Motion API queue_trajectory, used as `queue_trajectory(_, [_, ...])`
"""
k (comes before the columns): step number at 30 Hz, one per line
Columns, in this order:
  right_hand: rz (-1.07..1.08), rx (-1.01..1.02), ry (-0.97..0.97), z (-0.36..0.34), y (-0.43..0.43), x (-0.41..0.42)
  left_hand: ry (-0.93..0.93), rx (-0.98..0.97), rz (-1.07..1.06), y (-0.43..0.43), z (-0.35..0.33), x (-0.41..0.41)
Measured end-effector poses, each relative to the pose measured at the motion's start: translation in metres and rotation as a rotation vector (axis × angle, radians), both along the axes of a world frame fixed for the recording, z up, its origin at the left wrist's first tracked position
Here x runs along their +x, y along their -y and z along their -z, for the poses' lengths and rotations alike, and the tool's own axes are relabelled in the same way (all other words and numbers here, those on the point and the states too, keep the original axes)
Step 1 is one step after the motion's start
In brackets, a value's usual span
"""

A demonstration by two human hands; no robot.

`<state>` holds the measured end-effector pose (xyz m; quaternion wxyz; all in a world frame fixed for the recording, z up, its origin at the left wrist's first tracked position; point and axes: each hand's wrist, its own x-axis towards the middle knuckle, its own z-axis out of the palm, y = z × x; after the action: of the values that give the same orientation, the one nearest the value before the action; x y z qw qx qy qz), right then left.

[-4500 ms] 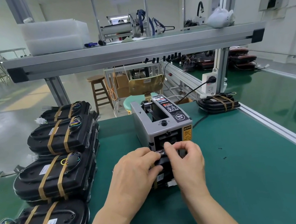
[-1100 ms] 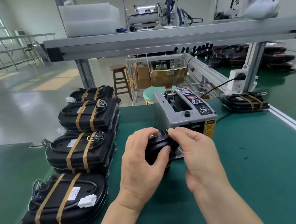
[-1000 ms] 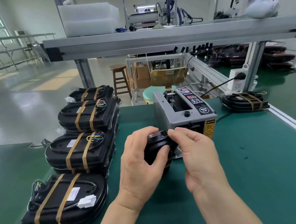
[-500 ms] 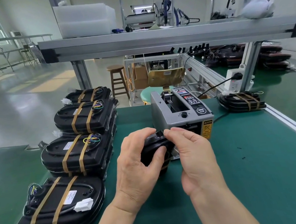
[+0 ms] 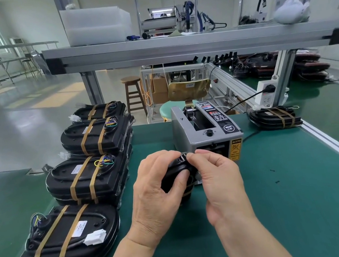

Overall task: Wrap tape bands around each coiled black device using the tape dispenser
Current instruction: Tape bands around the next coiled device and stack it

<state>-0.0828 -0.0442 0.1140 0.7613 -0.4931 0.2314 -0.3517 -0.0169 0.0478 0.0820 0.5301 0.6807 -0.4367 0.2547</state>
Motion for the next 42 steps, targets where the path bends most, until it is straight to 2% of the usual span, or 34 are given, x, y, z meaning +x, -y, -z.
queue_trajectory(14, [0.086, -0.040, -0.070, 0.009, 0.009, 0.004, -0.037, -0.012, -0.002, -0.001, 0.000, 0.004])
queue_trajectory(18, [0.074, -0.219, -0.197, 0.011, 0.004, 0.010, -0.102, -0.017, -0.007, -0.001, 0.001, 0.001])
queue_trajectory(21, [0.118, -0.318, -0.210, 0.013, 0.006, 0.012, -0.196, -0.035, -0.005, -0.002, 0.001, 0.000])
queue_trajectory(25, [0.102, -0.443, -0.194, 0.018, 0.009, 0.015, -0.094, -0.003, -0.006, -0.002, 0.001, 0.000])
queue_trajectory(28, [0.053, -0.356, -0.172, 0.026, 0.022, 0.012, -0.057, 0.004, 0.002, -0.004, 0.003, 0.003])
queue_trajectory(31, [-0.151, -0.184, -0.087, 0.037, 0.034, 0.003, -0.075, 0.010, -0.002, -0.005, 0.002, 0.006])
queue_trajectory(33, [-0.292, -0.188, -0.041, 0.049, 0.039, -0.004, -0.103, -0.010, -0.003, -0.005, 0.000, 0.007])
queue_trajectory(36, [-0.375, -0.420, -0.163, 0.060, 0.043, -0.012, -0.170, -0.085, 0.027, -0.003, -0.002, 0.006])
queue_trajectory(39, [-0.320, -0.574, -0.232, 0.060, 0.049, -0.015, -0.259, -0.184, 0.085, -0.001, -0.003, 0.006])
queue_trajectory(42, [-0.261, -0.618, -0.177, 0.056, 0.057, -0.018, -0.471, -0.294, 0.210, 0.001, -0.002, 0.005])
